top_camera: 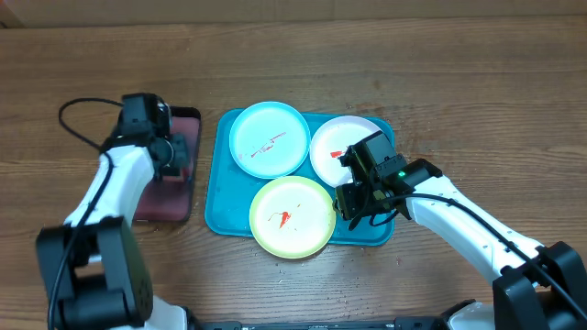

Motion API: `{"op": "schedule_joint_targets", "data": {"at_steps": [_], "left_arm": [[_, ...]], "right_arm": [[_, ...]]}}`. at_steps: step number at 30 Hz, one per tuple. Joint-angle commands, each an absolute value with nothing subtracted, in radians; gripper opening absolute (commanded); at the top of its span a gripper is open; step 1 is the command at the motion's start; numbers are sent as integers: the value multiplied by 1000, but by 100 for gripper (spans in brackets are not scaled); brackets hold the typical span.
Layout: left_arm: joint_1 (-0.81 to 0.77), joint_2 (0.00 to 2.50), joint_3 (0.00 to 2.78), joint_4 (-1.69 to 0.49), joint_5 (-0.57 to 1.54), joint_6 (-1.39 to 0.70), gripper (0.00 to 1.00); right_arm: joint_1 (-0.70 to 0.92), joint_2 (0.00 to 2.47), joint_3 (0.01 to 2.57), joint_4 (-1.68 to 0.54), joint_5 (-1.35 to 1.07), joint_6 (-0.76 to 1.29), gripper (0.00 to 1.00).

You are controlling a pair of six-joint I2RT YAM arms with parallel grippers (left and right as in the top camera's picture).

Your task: Clean dirty plates on tray and stack at the side

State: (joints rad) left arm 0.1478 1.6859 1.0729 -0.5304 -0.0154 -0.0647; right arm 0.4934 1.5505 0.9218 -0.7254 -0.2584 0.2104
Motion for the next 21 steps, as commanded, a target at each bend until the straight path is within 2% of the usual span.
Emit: {"op": "schedule_joint_targets", "data": {"at_steps": [1,8,15,21], "left_arm": [[210,1623,1102,-566,156,-94,4],[374,1587,1100,-628,495,36,4],[447,1502,1088,-682,556,136,4],[461,1349,973,-607,579,149,5]], "right_arm": [[499,1555,950,-724,-264,212,50],[515,1555,950,-759,-277,193,50],[548,1555,950,-757,-292,155,51],[550,1555,950,-755,-290,151,50]]}}
